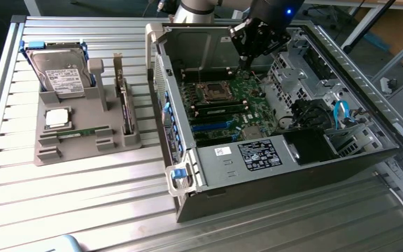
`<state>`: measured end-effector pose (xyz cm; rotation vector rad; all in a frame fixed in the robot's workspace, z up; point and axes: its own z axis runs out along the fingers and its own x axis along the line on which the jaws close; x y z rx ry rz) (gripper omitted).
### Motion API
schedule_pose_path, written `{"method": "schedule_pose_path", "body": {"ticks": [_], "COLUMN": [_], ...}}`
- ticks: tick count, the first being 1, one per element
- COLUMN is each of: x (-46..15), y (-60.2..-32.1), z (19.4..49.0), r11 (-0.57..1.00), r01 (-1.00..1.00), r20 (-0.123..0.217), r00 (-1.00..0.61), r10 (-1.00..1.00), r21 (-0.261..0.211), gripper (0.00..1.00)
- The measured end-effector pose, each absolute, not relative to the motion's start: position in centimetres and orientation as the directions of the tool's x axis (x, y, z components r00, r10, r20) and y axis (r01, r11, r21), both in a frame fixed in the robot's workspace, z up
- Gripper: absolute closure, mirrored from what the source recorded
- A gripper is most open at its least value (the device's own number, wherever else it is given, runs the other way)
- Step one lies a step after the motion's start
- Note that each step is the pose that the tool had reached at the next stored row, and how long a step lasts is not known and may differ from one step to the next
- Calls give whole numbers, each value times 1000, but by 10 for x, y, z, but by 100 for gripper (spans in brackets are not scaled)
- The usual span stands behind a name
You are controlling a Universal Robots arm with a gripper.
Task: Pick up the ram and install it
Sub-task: 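Press down the ram until it locks into place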
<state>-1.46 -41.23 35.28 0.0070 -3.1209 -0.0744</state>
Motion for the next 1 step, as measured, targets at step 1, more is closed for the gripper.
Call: {"method": "schedule_pose_path", "body": {"ticks": [1], "x": [-15], "y": [-412], "z": [353], "r11": [999], "r01": [-4], "r20": [20], "r00": [-1000], "r10": [-5], "r21": [48], "gripper": [89]}}
